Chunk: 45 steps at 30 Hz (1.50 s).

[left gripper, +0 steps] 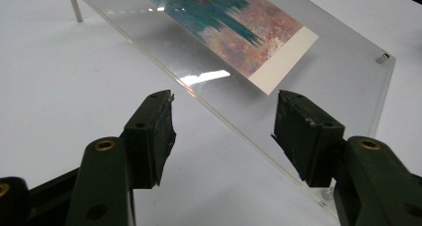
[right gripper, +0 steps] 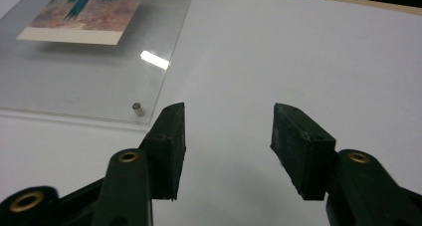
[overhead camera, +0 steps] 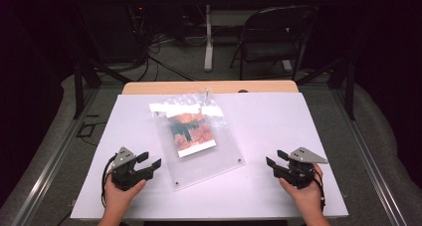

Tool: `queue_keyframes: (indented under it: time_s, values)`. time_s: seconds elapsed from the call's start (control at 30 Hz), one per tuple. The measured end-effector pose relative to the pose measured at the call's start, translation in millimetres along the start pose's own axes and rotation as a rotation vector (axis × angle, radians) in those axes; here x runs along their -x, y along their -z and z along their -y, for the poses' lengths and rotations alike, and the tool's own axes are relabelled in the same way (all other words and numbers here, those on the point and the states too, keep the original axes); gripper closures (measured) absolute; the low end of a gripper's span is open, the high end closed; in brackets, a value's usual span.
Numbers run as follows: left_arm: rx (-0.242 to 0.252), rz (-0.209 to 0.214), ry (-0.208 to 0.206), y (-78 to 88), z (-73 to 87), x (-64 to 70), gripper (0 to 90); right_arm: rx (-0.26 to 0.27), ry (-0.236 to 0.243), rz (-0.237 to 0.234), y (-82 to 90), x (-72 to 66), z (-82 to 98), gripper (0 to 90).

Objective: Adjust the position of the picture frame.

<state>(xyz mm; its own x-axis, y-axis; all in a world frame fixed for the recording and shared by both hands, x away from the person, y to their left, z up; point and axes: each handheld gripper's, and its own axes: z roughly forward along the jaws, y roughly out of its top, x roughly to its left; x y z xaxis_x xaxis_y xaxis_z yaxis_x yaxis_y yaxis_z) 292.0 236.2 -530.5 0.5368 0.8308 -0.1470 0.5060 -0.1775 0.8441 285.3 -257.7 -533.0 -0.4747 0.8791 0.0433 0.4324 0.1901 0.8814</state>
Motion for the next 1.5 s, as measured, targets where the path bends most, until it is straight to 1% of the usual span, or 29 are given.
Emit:
queue_keyframes:
  time_s: [0.1, 0.17, 0.2, 0.3, 0.33, 0.37, 0.4, 0.47, 0.53, 0.57, 0.6, 0.63, 0.67, 0.7, 0.73, 0.77, 0.8, 0.83, 0.87, 0.93, 1.0, 1.03, 1.13, 1.2, 1.3, 1.4, 1.5]
  values:
    - [-0.004, 0.002, 0.0, -1.2, 0.3, -0.6, 40.3, -0.008, -0.005, 0.005, -0.6, 0.1, 0.6, 44.6]
    - [-0.008, 0.006, 0.009, -2.4, 0.7, -2.3, 39.6, -0.009, -0.003, 0.009, -1.4, -0.2, 0.6, 42.2]
    - [-0.014, 0.008, 0.023, -3.3, 1.0, -4.4, 39.2, -0.004, -0.011, 0.01, -2.1, -1.3, 0.9, 39.3]
    - [-0.018, 0.006, 0.031, -4.6, 1.2, -6.6, 39.4, 0.003, -0.012, 0.013, -2.2, -2.5, 1.0, 38.0]
    - [-0.019, -0.001, 0.032, -5.0, 1.0, -7.3, 39.4, 0.005, -0.012, 0.017, -1.9, -3.0, 0.9, 37.8]
    - [-0.027, -0.019, 0.026, -6.0, 0.9, -9.1, 42.2, 0.006, -0.016, 0.014, -0.7, -3.4, 0.6, 37.8]
    - [-0.034, -0.027, 0.028, -7.2, 0.9, -10.3, 44.1, 0.01, -0.013, 0.018, -0.2, -3.8, 0.5, 37.8]
    - [-0.042, -0.035, 0.035, -8.9, 0.9, -11.5, 45.4, 0.009, -0.015, 0.019, 0.5, -4.0, 0.3, 38.4]
    - [-0.051, -0.031, 0.048, -12.9, 1.0, -15.1, 51.7, 0.004, -0.035, 0.009, 1.0, -4.0, 0.3, 42.2]
    - [-0.059, -0.035, 0.055, -14.7, 0.4, -16.8, 57.7, -0.006, -0.053, 0.001, 1.1, -4.0, 1.4, 43.7]
    - [-0.062, -0.045, 0.06, -19.0, -0.3, -19.9, 61.2, -0.012, -0.054, -0.003, 1.3, -3.8, 1.8, 44.3]
    - [-0.062, -0.045, 0.06, -19.0, -0.3, -19.9, 64.8, -0.012, -0.054, -0.003, 1.3, -3.8, 1.8, 44.3]
    - [-0.067, -0.05, 0.063, -21.5, -0.8, -21.2, 64.8, -0.014, -0.056, -0.005, 1.4, -3.8, 2.1, 44.4]
    - [-0.074, -0.055, 0.063, -23.9, -1.3, -22.2, 69.2, -0.014, -0.061, -0.006, 1.6, -3.4, 2.3, 44.5]
    - [-0.082, -0.055, 0.061, -26.5, -1.9, -23.4, 75.3, -0.015, -0.082, -0.013, 2.3, -2.7, 3.0, 44.9]
    - [-0.095, -0.062, 0.053, -28.7, -2.6, -24.3, 75.3, -0.015, -0.082, -0.013, 2.3, -2.7, 3.0, 44.9]
    - [-0.106, -0.074, 0.047, -30.7, -3.2, -24.6, 79.9, -0.019, -0.088, -0.015, 2.7, -2.3, 3.3, 45.0]
    - [-0.116, -0.076, 0.038, -32.1, -3.7, -25.7, 82.7, -0.02, -0.09, -0.015, 2.9, -2.1, 3.7, 45.2]
    - [-0.122, -0.083, 0.031, -34.1, -4.9, -27.2, 88.9, -0.021, -0.093, -0.012, 3.9, -2.0, 4.3, 45.5]
    - [-0.132, -0.09, 0.023, -36.6, -5.7, -29.1, 90.0, -0.017, -0.095, -0.011, 4.7, -1.4, 4.8, 45.7]
    - [-0.137, -0.086, 0.023, -38.0, -6.2, -30.2, 90.0, -0.019, -0.099, -0.012, 5.2, -1.4, 5.1, 45.6]
    - [-0.148, -0.082, 0.02, -41.8, -6.9, -31.2, 90.0, -0.022, -0.105, -0.011, 6.0, -0.7, 5.8, 45.6]
    - [-0.151, -0.074, 0.014, -45.2, -8.1, -31.1, 90.0, -0.018, -0.112, -0.009, 6.9, -0.1, 6.5, 45.6]
    - [-0.155, -0.069, 0.001, -48.9, -9.6, -30.1, 90.0, -0.02, -0.119, -0.01, 8.0, 1.2, 7.1, 45.5]
    - [-0.182, -0.072, -0.028, -56.2, -11.7, -28.6, 90.0, -0.023, -0.139, -0.008, 9.1, 2.8, 8.5, 45.5]
    - [-0.182, -0.071, -0.025, -58.3, -12.3, -29.0, 90.0, -0.027, -0.14, -0.008, 10.4, 3.2, 8.8, 45.4]
    - [-0.186, -0.059, -0.027, -61.5, -12.9, -30.5, 90.0, -0.027, -0.143, -0.008, 11.3, 3.2, 9.6, 45.5]
